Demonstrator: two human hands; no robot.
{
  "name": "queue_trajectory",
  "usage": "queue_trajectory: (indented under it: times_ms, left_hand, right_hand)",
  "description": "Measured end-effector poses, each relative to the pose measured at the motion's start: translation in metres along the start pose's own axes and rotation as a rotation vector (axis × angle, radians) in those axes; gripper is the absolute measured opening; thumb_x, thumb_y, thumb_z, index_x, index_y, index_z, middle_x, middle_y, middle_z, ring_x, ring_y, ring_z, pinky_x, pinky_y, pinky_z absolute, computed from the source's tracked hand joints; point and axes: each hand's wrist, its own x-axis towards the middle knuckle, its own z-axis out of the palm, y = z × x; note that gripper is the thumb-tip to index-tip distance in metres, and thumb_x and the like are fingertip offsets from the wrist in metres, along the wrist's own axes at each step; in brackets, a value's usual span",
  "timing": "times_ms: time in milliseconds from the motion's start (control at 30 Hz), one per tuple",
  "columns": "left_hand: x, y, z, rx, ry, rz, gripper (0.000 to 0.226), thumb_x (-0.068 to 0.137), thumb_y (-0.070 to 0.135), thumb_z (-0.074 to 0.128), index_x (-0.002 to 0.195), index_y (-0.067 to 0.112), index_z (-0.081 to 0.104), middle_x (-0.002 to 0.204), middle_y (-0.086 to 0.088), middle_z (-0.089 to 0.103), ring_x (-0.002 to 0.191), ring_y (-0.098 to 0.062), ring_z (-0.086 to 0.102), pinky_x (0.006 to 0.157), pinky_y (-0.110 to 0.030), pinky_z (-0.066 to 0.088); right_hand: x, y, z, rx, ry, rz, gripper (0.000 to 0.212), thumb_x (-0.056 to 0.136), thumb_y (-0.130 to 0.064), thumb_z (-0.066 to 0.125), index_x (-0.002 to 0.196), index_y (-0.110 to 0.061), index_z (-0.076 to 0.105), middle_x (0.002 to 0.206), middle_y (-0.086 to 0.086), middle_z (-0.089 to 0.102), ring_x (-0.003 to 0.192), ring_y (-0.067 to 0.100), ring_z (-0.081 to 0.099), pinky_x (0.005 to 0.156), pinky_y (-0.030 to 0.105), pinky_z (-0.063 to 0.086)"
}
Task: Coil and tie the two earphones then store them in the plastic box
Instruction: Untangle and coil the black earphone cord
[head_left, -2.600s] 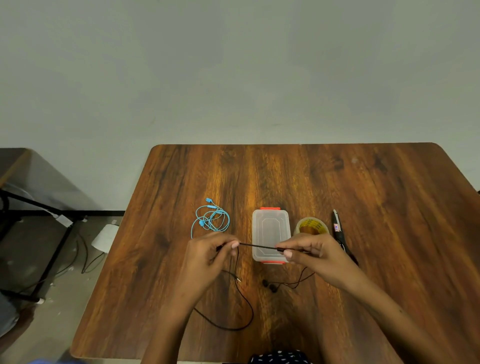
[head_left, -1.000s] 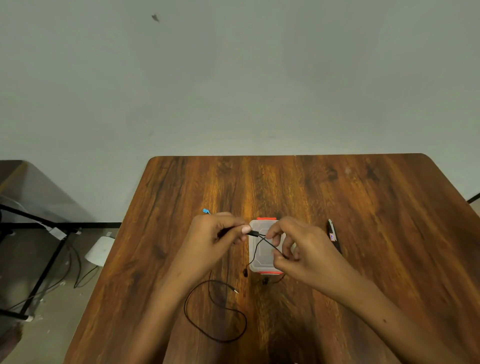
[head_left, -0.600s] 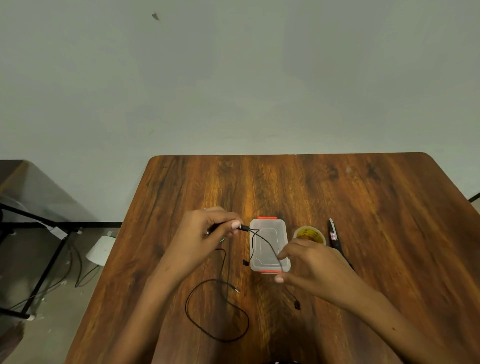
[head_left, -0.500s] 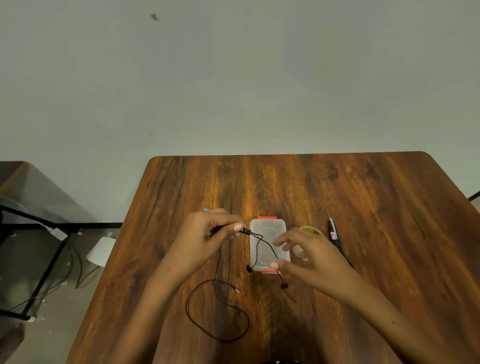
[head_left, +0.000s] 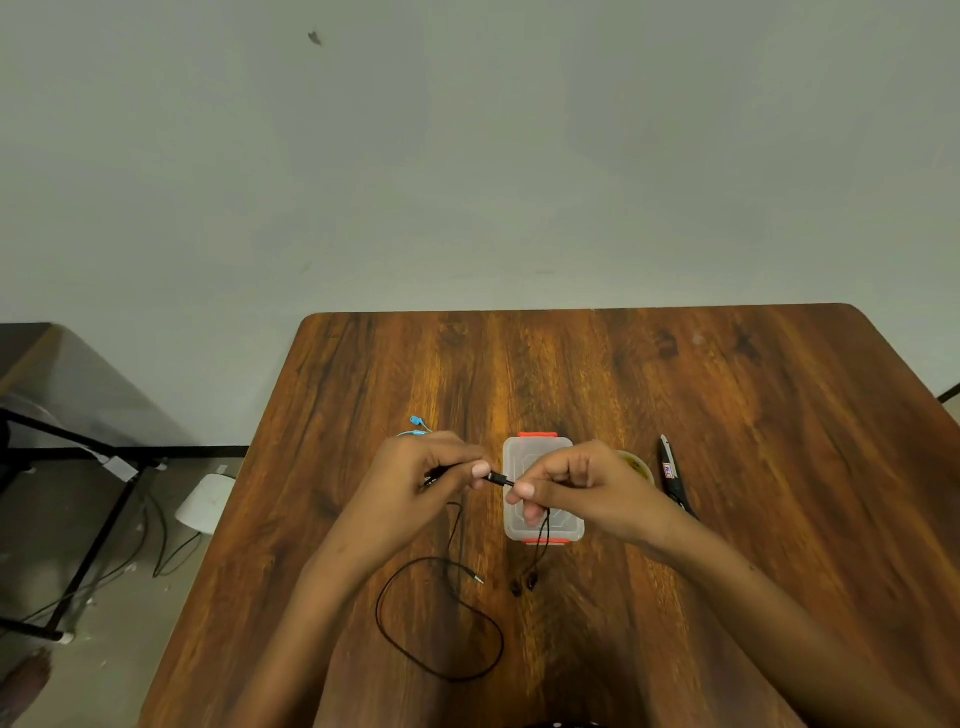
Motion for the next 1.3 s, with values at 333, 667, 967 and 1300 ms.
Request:
queue_trajectory:
  times_ms: [333,667,967,1300]
  left_hand:
    - [-0.021,-0.019,-0.003,-0.111,0.141,-0.099,0.012,0.088,0.015,0.065,0.084,0.01,0.075,0.073,-0.001,0.068,0.072,-0.013,0.066,0.066,-0.017,0.051]
    - [-0.03,-0.03,0.005,-0.046,0.282,-0.056,0.016,0.086,0.017,0.062,0.091,0.011,0.075,0.082,0.005,0.072,0.081,-0.011,0.068,0.073,-0.023,0.053]
    - [-0.037,-0.043,0.003,0.136,0.105,-0.224,0.018,0.084,0.011,0.069,0.1,0.017,0.075,0.093,0.006,0.075,0.089,0.004,0.066,0.078,-0.015,0.053]
    - [-0.01,-0.003,0.047,-0.07,-0.093,-0.2,0.03,0.093,0.04,0.053,0.087,0.021,0.076,0.075,0.006,0.073,0.074,-0.012,0.068,0.071,-0.034,0.053]
  right_hand:
    - [-0.033,0.028,-0.024,-0.039,0.076,0.105,0.033,0.083,-0.028,0.061,0.085,0.004,0.07,0.066,0.001,0.067,0.065,0.013,0.063,0.066,0.02,0.05]
    - [-0.037,0.029,-0.024,-0.127,0.119,0.086,0.026,0.082,-0.035,0.058,0.082,-0.013,0.072,0.067,-0.002,0.065,0.066,0.006,0.061,0.064,0.019,0.048]
    - [-0.031,0.025,-0.013,-0.129,0.132,0.074,0.011,0.087,-0.008,0.063,0.081,-0.005,0.072,0.065,-0.009,0.067,0.066,0.002,0.063,0.064,0.019,0.048]
    - [-0.015,0.019,0.006,-0.221,0.118,-0.017,0.018,0.088,-0.012,0.064,0.076,-0.024,0.069,0.066,-0.012,0.066,0.066,-0.001,0.059,0.063,0.016,0.044]
